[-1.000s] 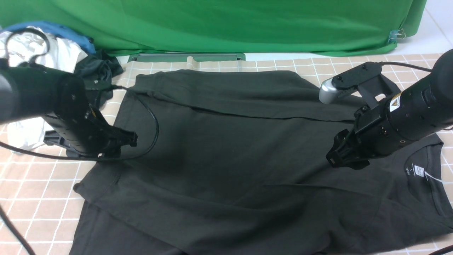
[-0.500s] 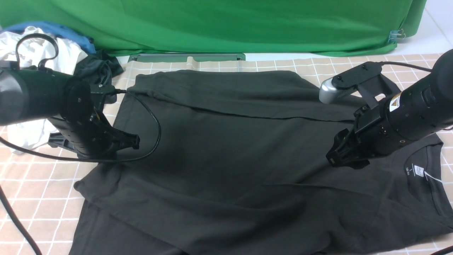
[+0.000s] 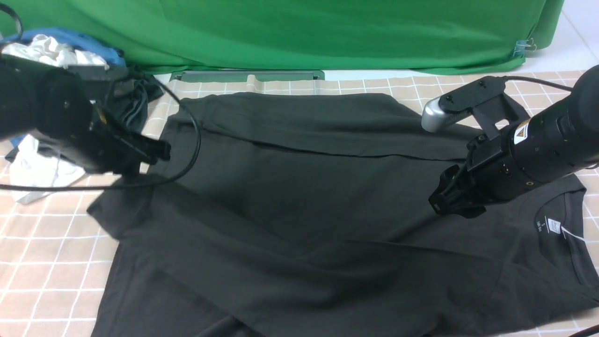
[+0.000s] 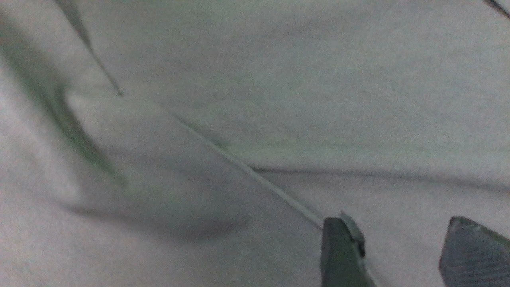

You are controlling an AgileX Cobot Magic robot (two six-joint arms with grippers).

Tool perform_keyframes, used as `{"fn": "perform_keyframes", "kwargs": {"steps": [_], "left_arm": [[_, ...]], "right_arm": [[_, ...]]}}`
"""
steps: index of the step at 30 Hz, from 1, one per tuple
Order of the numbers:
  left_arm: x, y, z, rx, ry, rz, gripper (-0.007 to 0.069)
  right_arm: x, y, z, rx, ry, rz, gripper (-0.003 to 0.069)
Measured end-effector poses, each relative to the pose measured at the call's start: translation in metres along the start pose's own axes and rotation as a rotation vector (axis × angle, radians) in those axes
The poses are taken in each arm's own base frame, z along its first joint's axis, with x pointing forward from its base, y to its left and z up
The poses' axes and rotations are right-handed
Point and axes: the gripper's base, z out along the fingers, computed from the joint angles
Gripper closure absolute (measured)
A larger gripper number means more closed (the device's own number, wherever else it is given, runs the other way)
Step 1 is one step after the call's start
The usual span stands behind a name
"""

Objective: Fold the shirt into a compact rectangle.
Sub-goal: 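Fold the left side of the black T-shirt inward over its body, then grab the top left corner of the dark shirt with the left gripper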

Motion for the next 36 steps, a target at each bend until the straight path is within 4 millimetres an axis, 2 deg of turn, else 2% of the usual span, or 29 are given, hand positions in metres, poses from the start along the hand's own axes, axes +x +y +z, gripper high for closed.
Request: {"fn": "perform_keyframes", "kwargs": {"steps": [9, 12, 16, 19, 21, 23, 25, 27, 29, 30, 31, 32, 36], "left_arm": [[-0.032, -0.001, 0.017, -0.017, -0.066, -0.014, 0.0587], [-0.036, -0.002, 0.029, -0.020, -0.071, -0.006, 0.0587], [-0.038, -0.002, 0.033, -0.017, -0.095, 0.006, 0.0582], [-0.042, -0.002, 0.031, -0.025, -0.117, 0.024, 0.0543], [-0.048, -0.001, 0.028, -0.033, -0.122, 0.027, 0.0475], [-0.053, 0.001, 0.017, -0.047, -0.083, 0.008, 0.0383], [-0.053, 0.001, 0.009, -0.044, -0.043, -0.011, 0.0347], [-0.046, -0.003, -0.006, 0.005, 0.036, -0.032, 0.0333], [-0.038, -0.012, -0.017, 0.080, 0.087, -0.011, 0.0351], [-0.028, -0.023, -0.024, 0.143, 0.119, 0.009, 0.0382], [-0.026, -0.024, -0.025, 0.151, 0.126, 0.001, 0.0382], [-0.009, -0.047, -0.032, 0.238, 0.171, 0.051, 0.0445], [0.047, -0.108, -0.039, 0.396, 0.311, 0.167, 0.0571]], "right_arm": [[0.002, 0.001, 0.000, -0.006, 0.024, 0.000, 0.0281], [0.011, 0.003, -0.001, -0.032, 0.117, 0.000, 0.0281], [0.022, 0.006, -0.003, -0.068, 0.247, 0.000, 0.0281], [0.029, 0.013, -0.005, -0.096, 0.334, -0.018, 0.0279], [0.033, 0.026, -0.005, -0.122, 0.385, -0.065, 0.0258], [0.035, 0.043, -0.005, -0.150, 0.403, -0.139, 0.0202], [0.036, 0.052, -0.005, -0.156, 0.407, -0.180, 0.0164], [0.034, 0.057, -0.003, -0.127, 0.384, -0.216, 0.0122], [0.030, 0.054, -0.001, -0.061, 0.341, -0.204, 0.0114], [0.027, 0.050, 0.000, -0.021, 0.313, -0.190, 0.0116], [0.027, 0.050, 0.000, -0.021, 0.313, -0.190, 0.0116], [0.023, 0.040, 0.001, 0.029, 0.268, -0.148, 0.0122], [0.021, 0.012, -0.001, 0.088, 0.245, -0.061, 0.0130]]}}
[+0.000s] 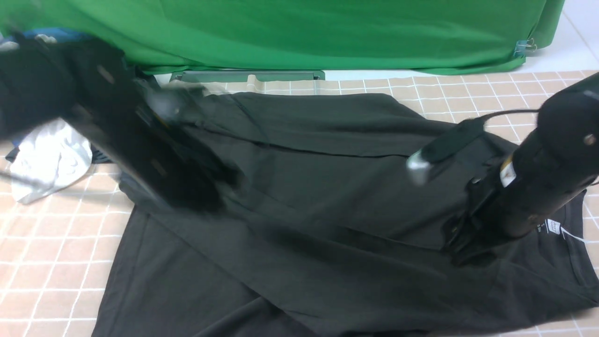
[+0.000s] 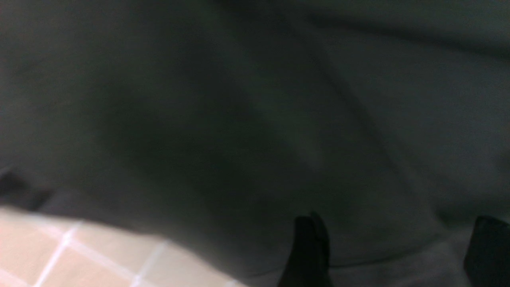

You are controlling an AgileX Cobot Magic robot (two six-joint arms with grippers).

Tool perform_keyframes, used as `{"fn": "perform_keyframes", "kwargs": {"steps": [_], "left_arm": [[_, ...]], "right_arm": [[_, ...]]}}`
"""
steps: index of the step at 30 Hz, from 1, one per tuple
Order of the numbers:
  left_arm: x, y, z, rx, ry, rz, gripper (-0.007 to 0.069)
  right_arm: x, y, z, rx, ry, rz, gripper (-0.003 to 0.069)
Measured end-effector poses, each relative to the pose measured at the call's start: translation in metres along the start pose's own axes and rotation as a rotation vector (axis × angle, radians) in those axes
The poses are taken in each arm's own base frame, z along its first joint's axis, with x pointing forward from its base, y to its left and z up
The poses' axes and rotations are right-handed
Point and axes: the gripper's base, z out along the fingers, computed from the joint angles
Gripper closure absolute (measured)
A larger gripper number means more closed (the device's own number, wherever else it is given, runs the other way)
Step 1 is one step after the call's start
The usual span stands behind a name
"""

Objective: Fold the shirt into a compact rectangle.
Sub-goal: 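Grab the top left corner of the dark shirt with the left gripper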

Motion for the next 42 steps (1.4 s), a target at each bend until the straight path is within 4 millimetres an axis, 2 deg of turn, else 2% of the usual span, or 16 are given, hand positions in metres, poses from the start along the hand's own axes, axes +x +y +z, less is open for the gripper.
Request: {"fn": "perform_keyframes", "kwargs": {"steps": [4, 5, 6, 10, 13, 14, 17, 20, 23, 26, 28, 33, 34, 35, 38, 42], "left_arm": [[0.038, -0.054, 0.029, 0.065, 0.098, 0.134, 0.0587], [0.039, -0.057, 0.030, 0.066, 0.099, 0.142, 0.0585], [0.047, -0.074, 0.037, 0.079, 0.084, 0.189, 0.0571], [0.059, -0.111, 0.052, 0.117, 0.020, 0.273, 0.0431], [0.063, -0.119, 0.065, 0.125, 0.041, 0.273, 0.0318], [0.065, -0.121, 0.073, 0.128, 0.065, 0.255, 0.0253], [0.068, -0.120, 0.090, 0.123, 0.111, 0.213, 0.0145], [0.066, -0.121, 0.093, 0.134, 0.104, 0.184, 0.0086], [0.065, -0.122, 0.094, 0.140, 0.089, 0.176, 0.0076], [0.064, -0.123, 0.094, 0.143, 0.074, 0.171, 0.0085], [0.062, -0.123, 0.095, 0.147, 0.048, 0.193, 0.0126], [0.063, -0.127, 0.098, 0.164, 0.037, 0.272, 0.0328], [0.064, -0.128, 0.099, 0.168, 0.039, 0.289, 0.0391], [0.066, -0.131, 0.100, 0.171, 0.042, 0.314, 0.0497], [0.068, -0.133, 0.098, 0.178, 0.049, 0.330, 0.0587], [0.071, -0.135, 0.084, 0.201, 0.064, 0.337, 0.0609]], "right_arm": [[0.004, -0.027, 0.000, 0.032, 0.001, 0.086, 0.0131], [0.004, -0.029, 0.000, 0.034, 0.002, 0.095, 0.0131], [0.006, -0.039, 0.000, 0.045, 0.003, 0.124, 0.0131], [0.009, -0.052, -0.001, 0.060, 0.001, 0.168, 0.0131], [0.009, -0.054, -0.001, 0.063, -0.009, 0.174, 0.0131], [0.008, -0.054, -0.001, 0.062, -0.017, 0.175, 0.0131], [0.007, -0.054, -0.001, 0.062, -0.025, 0.176, 0.0131], [0.007, -0.054, -0.001, 0.062, -0.030, 0.177, 0.0131], [0.006, -0.054, -0.001, 0.064, -0.041, 0.177, 0.0131], [0.006, -0.054, -0.001, 0.064, -0.043, 0.177, 0.0131], [0.005, -0.054, -0.001, 0.065, -0.050, 0.177, 0.0131], [0.004, -0.054, -0.001, 0.066, -0.058, 0.176, 0.0131], [0.004, -0.054, -0.001, 0.067, -0.059, 0.176, 0.0131], [0.004, -0.055, -0.001, 0.067, -0.061, 0.176, 0.0131], [0.004, -0.055, -0.001, 0.067, -0.064, 0.176, 0.0131], [0.004, -0.055, -0.001, 0.067, -0.064, 0.176, 0.0131]]}}
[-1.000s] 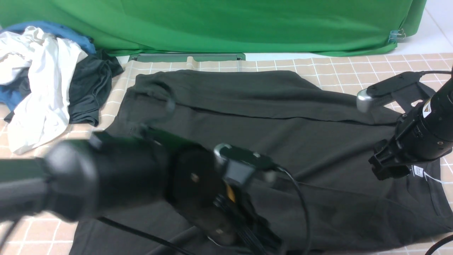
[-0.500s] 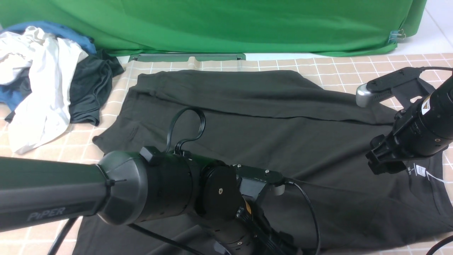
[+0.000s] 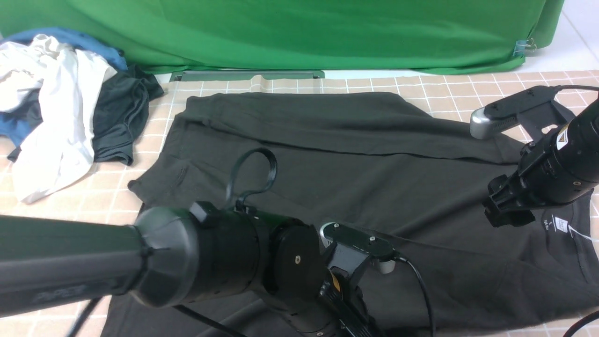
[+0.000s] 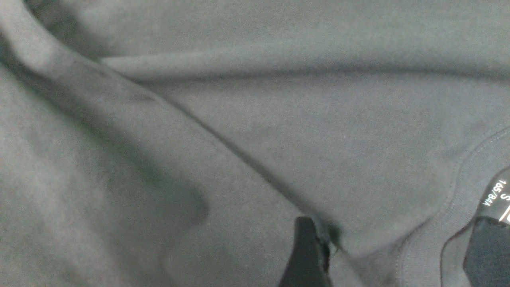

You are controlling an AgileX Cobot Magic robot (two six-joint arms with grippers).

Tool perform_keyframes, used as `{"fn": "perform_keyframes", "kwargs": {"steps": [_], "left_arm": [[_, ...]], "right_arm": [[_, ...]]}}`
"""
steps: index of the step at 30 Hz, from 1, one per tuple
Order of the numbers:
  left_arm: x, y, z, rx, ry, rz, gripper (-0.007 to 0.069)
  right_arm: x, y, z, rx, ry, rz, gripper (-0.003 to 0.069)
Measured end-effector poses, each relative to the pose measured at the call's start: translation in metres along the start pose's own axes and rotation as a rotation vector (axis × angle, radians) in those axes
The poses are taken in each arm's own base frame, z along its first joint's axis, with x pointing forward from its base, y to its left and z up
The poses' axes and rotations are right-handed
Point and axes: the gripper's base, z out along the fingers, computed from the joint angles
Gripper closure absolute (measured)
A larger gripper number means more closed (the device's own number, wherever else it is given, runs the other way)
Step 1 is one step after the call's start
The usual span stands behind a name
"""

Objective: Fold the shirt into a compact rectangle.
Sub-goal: 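Grab the top left corner of the dark shirt with the left gripper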

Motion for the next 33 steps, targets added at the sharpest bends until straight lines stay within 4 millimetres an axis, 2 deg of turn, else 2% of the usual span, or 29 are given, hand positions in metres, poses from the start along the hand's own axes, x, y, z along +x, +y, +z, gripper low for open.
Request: {"fn": "perform_keyframes", "kwargs": {"steps": [6, 10, 14, 19, 20, 21, 23, 25, 27, 30, 32, 33], "left_arm": [[0.002, -0.014, -0.026, 0.072, -0.028, -0.020, 0.0609], [0.005, -0.019, -0.026, 0.072, -0.017, 0.001, 0.0609], [0.005, -0.013, -0.020, 0.017, -0.006, -0.050, 0.0601], [0.005, -0.004, -0.005, -0.050, 0.025, -0.034, 0.0493], [0.005, -0.001, 0.001, -0.060, 0.026, -0.041, 0.0424], [0.004, 0.000, 0.004, -0.064, 0.024, -0.043, 0.0396], [0.003, 0.003, 0.012, -0.070, 0.014, -0.051, 0.0289], [0.000, 0.003, 0.013, -0.068, -0.013, -0.044, 0.0220], [0.000, 0.002, 0.014, -0.069, -0.018, -0.033, 0.0200], [0.001, -0.002, 0.016, -0.076, -0.021, 0.015, 0.0222], [0.002, -0.005, 0.017, -0.078, -0.019, 0.044, 0.0268], [0.004, -0.010, 0.019, -0.076, -0.017, 0.072, 0.0318]], "right_arm": [[0.000, 0.000, 0.000, 0.000, 0.000, 0.000, 0.0131], [0.000, 0.000, 0.000, -0.001, 0.000, 0.001, 0.0131], [0.000, 0.000, 0.000, -0.001, 0.000, 0.001, 0.0132], [0.000, 0.000, 0.000, -0.001, 0.000, 0.001, 0.0133], [0.000, 0.000, 0.000, -0.001, 0.000, 0.001, 0.0133], [0.000, 0.000, 0.000, -0.001, 0.000, 0.001, 0.0133], [0.000, 0.000, 0.000, -0.001, 0.000, 0.001, 0.0133], [0.000, 0.000, 0.000, -0.001, 0.000, 0.001, 0.0134], [0.000, 0.000, 0.000, -0.001, 0.000, 0.001, 0.0134], [0.000, 0.000, 0.000, -0.001, -0.001, 0.001, 0.0134], [-0.001, 0.000, 0.000, 0.000, -0.006, 0.001, 0.0134], [-0.001, 0.000, 0.000, 0.000, -0.009, 0.001, 0.0134]]}}
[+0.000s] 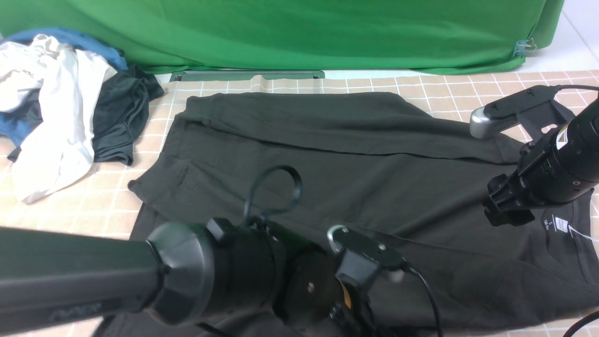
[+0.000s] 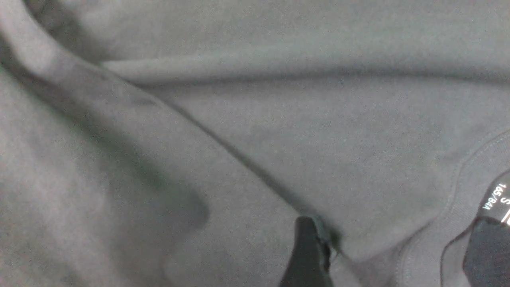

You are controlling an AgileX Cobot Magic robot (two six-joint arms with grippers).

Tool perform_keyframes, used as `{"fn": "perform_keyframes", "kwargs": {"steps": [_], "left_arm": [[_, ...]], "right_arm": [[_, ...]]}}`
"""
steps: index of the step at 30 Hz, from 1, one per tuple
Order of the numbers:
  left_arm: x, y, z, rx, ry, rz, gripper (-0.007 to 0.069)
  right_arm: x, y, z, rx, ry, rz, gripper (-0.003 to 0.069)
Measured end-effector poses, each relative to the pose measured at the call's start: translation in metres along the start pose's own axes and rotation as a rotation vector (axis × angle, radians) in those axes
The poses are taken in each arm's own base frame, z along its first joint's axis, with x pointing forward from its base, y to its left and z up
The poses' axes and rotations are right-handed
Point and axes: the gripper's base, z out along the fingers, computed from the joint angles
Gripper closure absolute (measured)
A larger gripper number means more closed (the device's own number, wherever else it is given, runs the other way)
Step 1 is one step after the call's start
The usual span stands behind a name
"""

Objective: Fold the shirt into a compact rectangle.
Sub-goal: 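Grab the top left corner of the dark shirt with the left gripper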

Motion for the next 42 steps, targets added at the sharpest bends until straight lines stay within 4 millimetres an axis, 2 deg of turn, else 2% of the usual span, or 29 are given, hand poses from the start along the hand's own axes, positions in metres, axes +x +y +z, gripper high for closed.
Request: {"fn": "perform_keyframes", "kwargs": {"steps": [2, 3, 4, 5, 7, 14, 17, 30, 34, 38, 40, 41, 42], "left_arm": [[0.002, -0.005, 0.002, 0.004, 0.007, 0.039, 0.0421], [0.003, -0.006, 0.003, 0.004, 0.009, 0.044, 0.0432], [0.004, -0.008, 0.004, 0.004, 0.013, 0.057, 0.0510], [0.004, -0.008, 0.005, 0.003, 0.012, 0.063, 0.0553], [0.003, -0.008, 0.005, 0.003, 0.009, 0.066, 0.0593], [0.003, -0.016, -0.013, 0.034, 0.012, 0.067, 0.0605], [0.004, -0.026, -0.022, 0.058, -0.008, 0.084, 0.0605], [0.024, -0.052, -0.020, 0.093, 0.104, 0.167, 0.0605], [0.026, -0.055, -0.020, 0.096, 0.106, 0.175, 0.0590], [0.025, -0.055, -0.020, 0.098, 0.104, 0.173, 0.0498], [0.026, -0.056, -0.020, 0.101, 0.105, 0.169, 0.0373], [0.026, -0.056, -0.020, 0.101, 0.105, 0.169, 0.0362], [0.025, -0.056, -0.020, 0.101, 0.104, 0.169, 0.0288]], "right_arm": [[0.000, 0.000, 0.000, 0.000, -0.003, 0.000, 0.0134], [0.000, 0.000, 0.000, 0.000, -0.004, 0.000, 0.0134], [-0.001, 0.000, 0.000, 0.000, -0.006, 0.000, 0.0134], [-0.001, 0.000, 0.000, 0.001, -0.007, 0.000, 0.0134], [-0.001, 0.000, 0.000, 0.001, -0.009, 0.000, 0.0134], [-0.001, 0.000, 0.000, 0.001, -0.010, 0.000, 0.0134], [-0.001, 0.000, 0.000, 0.000, -0.010, 0.001, 0.0134], [-0.001, 0.000, 0.000, 0.000, -0.011, 0.001, 0.0134], [-0.001, 0.000, 0.000, 0.000, -0.007, 0.001, 0.0134], [0.002, 0.000, 0.000, -0.003, 0.020, 0.001, 0.0134], [0.006, 0.001, 0.000, -0.006, 0.061, 0.000, 0.0134], [0.006, 0.001, 0.000, -0.006, 0.065, 0.000, 0.0134], [0.008, 0.001, 0.000, -0.009, 0.093, -0.011, 0.0134]]}}
